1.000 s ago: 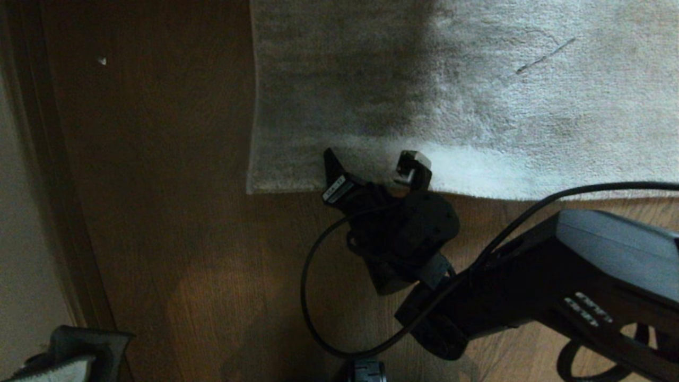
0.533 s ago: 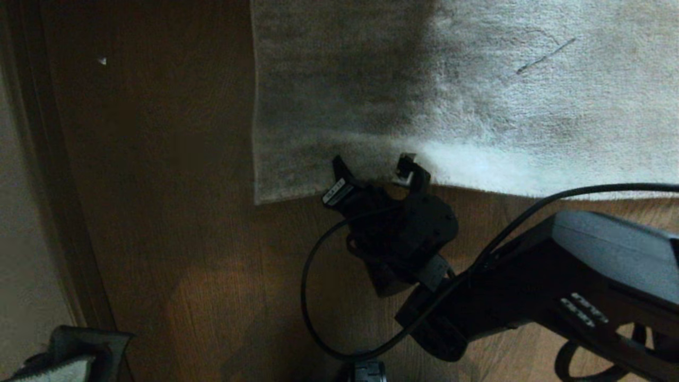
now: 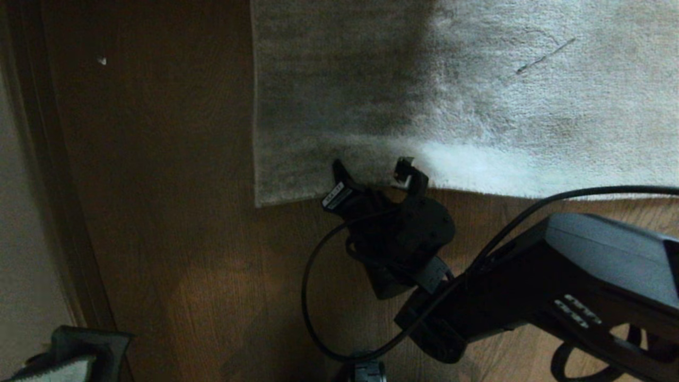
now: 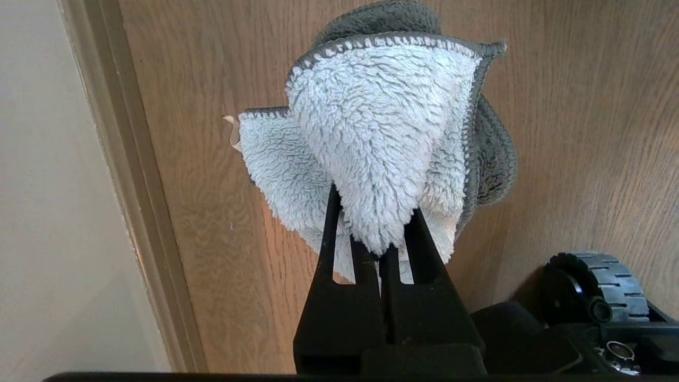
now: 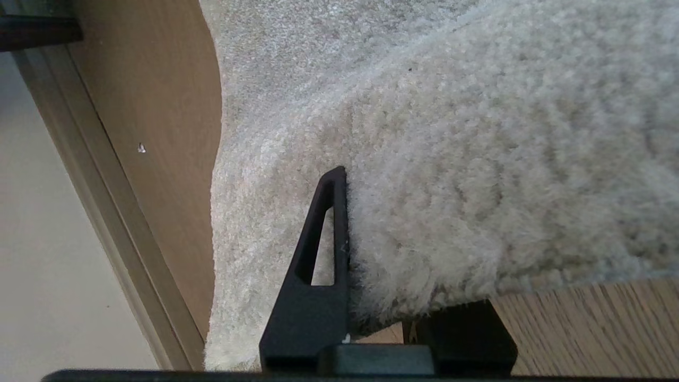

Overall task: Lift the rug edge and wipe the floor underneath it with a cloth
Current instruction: Lift up the carpet

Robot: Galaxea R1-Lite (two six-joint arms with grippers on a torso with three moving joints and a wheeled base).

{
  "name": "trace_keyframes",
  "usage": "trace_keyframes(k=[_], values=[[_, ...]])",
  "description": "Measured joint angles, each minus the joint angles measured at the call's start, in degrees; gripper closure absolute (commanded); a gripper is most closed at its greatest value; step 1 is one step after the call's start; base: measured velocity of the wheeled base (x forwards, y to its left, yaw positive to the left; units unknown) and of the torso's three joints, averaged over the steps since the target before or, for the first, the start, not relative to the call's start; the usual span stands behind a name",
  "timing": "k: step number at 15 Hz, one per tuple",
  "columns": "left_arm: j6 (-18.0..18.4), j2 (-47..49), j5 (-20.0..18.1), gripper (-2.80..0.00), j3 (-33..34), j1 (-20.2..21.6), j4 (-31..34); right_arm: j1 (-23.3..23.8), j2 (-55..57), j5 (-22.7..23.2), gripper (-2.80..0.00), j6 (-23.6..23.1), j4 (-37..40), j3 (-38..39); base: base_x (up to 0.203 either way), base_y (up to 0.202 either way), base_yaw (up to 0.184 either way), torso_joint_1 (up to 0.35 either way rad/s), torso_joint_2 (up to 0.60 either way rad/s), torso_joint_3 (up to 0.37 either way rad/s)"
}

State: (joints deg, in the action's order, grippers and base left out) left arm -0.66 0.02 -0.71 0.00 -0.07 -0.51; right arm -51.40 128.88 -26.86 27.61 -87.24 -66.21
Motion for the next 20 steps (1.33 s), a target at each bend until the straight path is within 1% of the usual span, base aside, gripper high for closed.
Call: trace_keyframes(k=[8, 14, 20], values=[[0.0, 0.0, 0.0, 0.00, 0.0, 0.0, 0.0, 0.1, -0.9, -0.1, 0.00, 3.6, 0.2, -1.7, 0.000, 0.000, 0.000, 0.000, 0.00, 0.000], [0.0, 0.0, 0.0, 0.00, 0.0, 0.0, 0.0, 0.3, -3.0, -0.1, 0.00, 4.0, 0.1, -2.9, 0.000, 0.000, 0.000, 0.000, 0.00, 0.000], [0.0, 0.0, 0.0, 0.00, 0.0, 0.0, 0.0, 0.4, -6.4, -0.1, 0.00, 6.0, 0.1, -2.7, 0.000, 0.000, 0.000, 0.000, 0.00, 0.000]])
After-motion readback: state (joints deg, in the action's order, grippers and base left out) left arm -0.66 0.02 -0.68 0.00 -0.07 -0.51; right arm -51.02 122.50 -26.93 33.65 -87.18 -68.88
